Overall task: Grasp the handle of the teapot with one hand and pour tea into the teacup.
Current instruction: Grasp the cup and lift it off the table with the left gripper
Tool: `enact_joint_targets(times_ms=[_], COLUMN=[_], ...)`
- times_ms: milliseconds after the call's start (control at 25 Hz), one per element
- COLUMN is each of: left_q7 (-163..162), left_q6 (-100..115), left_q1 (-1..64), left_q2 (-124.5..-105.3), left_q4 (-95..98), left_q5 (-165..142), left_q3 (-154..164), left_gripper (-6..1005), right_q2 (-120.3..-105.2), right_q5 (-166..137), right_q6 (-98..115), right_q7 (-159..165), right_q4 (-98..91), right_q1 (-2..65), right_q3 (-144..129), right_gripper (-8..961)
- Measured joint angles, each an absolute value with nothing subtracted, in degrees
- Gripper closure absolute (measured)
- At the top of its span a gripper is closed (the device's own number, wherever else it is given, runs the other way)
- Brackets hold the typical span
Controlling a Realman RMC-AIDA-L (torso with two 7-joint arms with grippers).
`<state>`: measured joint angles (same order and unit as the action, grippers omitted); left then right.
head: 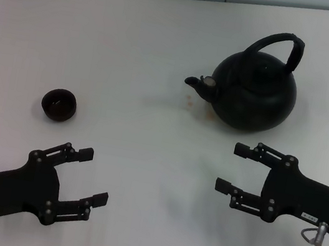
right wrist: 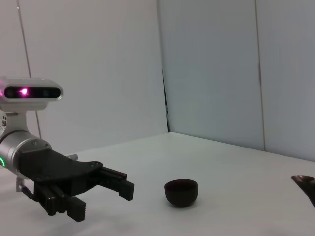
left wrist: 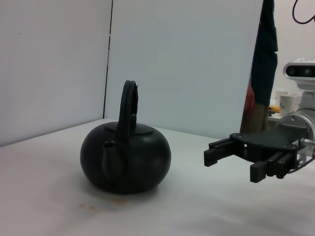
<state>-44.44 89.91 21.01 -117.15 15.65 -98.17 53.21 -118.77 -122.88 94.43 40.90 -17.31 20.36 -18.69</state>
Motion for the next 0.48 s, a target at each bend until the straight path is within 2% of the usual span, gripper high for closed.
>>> enact_joint_targets(times_ms=[480], left_q7=[-44.8], left_q6=[90.2], left_q1=[20.3], left_q2=[-116.81], left_q4=[15.6], left_q5=[-98.2], left_q3=[53.2], left_gripper=[141], right_q2=[-118.87], right_q5=[-122.9], right_q6=[94.4], right_q7=[41.0], right_q4=[-17.3], right_q1=[20.6], right_q3=[-19.5], right_gripper=[177])
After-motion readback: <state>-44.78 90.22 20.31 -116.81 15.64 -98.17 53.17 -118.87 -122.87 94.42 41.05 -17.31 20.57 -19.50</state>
